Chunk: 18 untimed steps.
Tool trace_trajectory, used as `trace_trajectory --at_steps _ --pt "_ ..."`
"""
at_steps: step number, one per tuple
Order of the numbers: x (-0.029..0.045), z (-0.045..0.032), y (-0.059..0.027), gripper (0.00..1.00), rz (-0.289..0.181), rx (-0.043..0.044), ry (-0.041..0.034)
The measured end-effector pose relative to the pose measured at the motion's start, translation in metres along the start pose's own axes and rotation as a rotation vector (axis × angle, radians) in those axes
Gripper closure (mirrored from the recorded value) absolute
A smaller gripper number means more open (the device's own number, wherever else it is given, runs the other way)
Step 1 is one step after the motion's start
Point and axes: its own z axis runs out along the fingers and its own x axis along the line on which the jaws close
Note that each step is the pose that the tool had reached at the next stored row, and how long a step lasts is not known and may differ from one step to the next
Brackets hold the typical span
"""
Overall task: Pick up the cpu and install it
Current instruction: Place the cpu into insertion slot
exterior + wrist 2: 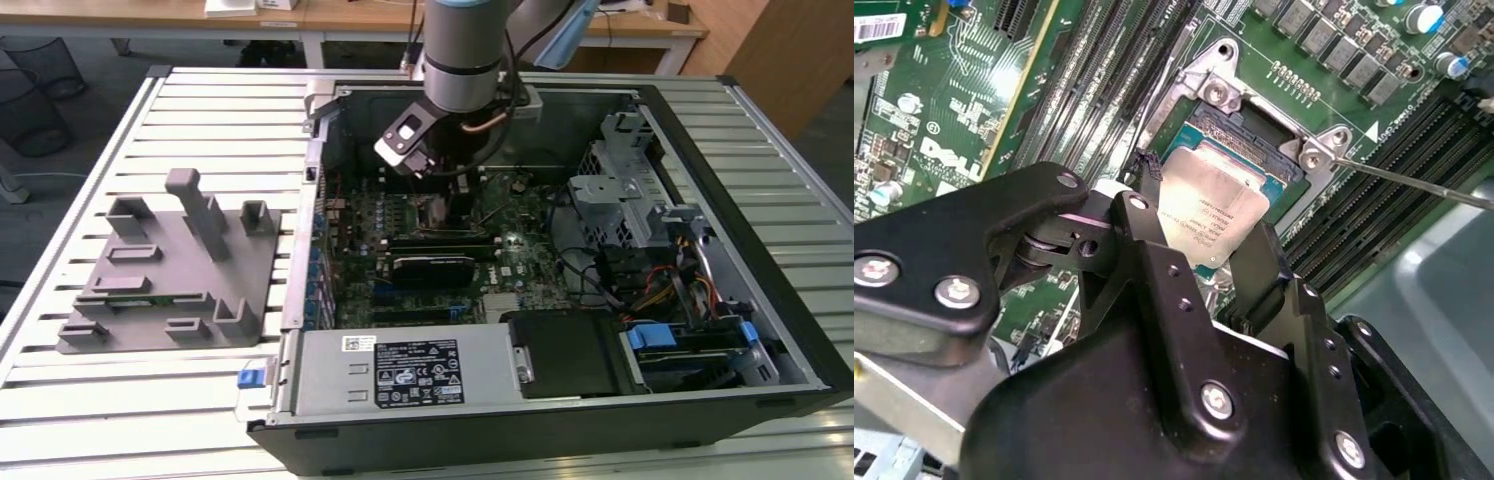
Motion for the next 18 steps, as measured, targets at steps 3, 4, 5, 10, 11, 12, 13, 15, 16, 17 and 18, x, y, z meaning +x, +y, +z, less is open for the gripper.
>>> trace_trajectory --at_steps 3,4,5,10,11,12,13,15,16,17,18 --pt "0.0003 0.0027 -0.0009 0.47 0.0 0.0 0.0001" --pt "0.0005 0.0036 -0.0012 0.47 0.0 -0.0001 0.0001" --pt "0.0007 0.0043 -0.0014 0.47 0.0 0.0 0.0" --pt "0.003 0.0071 -0.0017 0.47 0.007 0.0002 -0.0003" --pt "0.0035 0.0075 -0.0017 0.47 0.009 0.0002 -0.0003" --pt "0.004 0.008 -0.0017 0.47 0.011 0.0003 -0.0004" --pt "0.0044 0.0086 -0.0017 0.47 0.012 0.0003 -0.0004" --pt "0.0049 0.0098 -0.0018 0.47 0.015 0.0003 -0.0005" --pt "0.0051 0.0106 -0.002 0.47 0.016 0.0004 -0.0006" --pt "0.0052 0.0113 -0.0021 0.47 0.016 0.0004 -0.0006" --pt "0.0052 0.0121 -0.0023 0.47 0.017 0.0004 -0.0006"
